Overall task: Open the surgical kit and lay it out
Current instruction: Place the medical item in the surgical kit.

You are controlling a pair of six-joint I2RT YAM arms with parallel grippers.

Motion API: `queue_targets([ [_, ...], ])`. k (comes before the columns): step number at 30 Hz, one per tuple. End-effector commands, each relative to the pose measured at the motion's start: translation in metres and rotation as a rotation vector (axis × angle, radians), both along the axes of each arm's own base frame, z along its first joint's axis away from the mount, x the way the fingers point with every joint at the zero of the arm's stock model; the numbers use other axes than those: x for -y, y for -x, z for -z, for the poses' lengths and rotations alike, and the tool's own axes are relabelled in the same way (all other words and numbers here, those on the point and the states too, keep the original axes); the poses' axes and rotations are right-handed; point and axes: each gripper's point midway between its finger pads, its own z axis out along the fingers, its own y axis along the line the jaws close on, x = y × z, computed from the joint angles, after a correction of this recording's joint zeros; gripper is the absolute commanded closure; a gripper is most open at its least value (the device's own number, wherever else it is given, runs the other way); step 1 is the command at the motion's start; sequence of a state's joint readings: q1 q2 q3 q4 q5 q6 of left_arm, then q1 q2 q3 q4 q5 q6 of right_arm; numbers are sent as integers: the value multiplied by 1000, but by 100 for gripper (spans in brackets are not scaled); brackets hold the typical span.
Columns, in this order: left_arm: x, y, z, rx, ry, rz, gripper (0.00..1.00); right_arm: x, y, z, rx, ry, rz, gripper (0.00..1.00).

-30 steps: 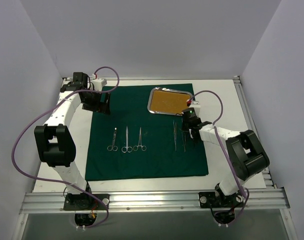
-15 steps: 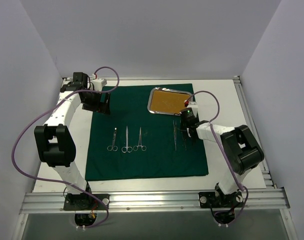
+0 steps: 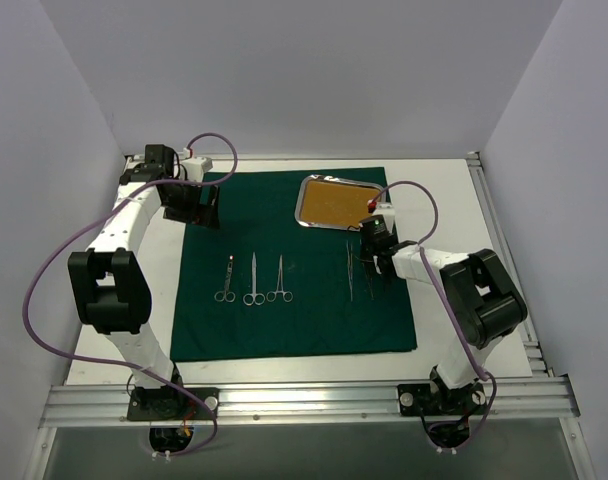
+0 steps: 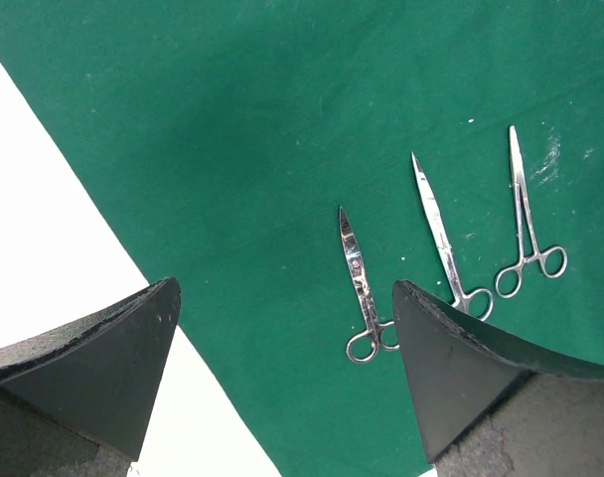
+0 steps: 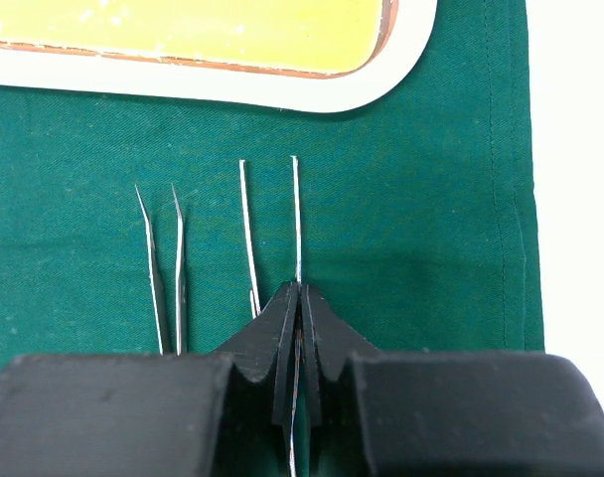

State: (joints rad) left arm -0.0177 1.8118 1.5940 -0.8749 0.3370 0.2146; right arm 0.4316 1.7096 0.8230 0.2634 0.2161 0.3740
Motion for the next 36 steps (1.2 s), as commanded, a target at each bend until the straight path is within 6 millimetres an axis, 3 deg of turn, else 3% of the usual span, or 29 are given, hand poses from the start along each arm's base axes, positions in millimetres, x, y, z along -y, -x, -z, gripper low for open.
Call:
queue_targets([
  [1, 0, -2, -21, 70, 12, 11, 3, 5, 2, -8, -7, 18, -8, 100],
  [11, 1, -2, -23, 73, 17, 10, 3, 3, 4, -4, -28, 24, -31, 100],
  [15, 1, -1, -25, 76, 13, 11, 3, 2, 3, -4, -33, 25, -30, 91],
  [19, 0, -1, -24, 74, 13, 9, 3, 1, -1, -14, -14, 21, -34, 85],
  [26, 1, -2, -26, 78, 16, 10, 3, 0, -6, -34, 14, 20, -40, 84],
  [29, 1, -2, -26, 76, 15, 9, 3, -4, -15, -55, 55, 3, -47, 83],
  [32, 1, -2, -27, 79, 15, 9, 3, 2, -31, -74, 95, -29, -26, 88],
  [33, 1, -1, -26, 76, 15, 9, 3, 5, -34, -74, 93, -36, -18, 94],
  [36, 0, -1, -27, 80, 14, 9, 3, 10, -46, -70, 71, -43, -6, 100],
])
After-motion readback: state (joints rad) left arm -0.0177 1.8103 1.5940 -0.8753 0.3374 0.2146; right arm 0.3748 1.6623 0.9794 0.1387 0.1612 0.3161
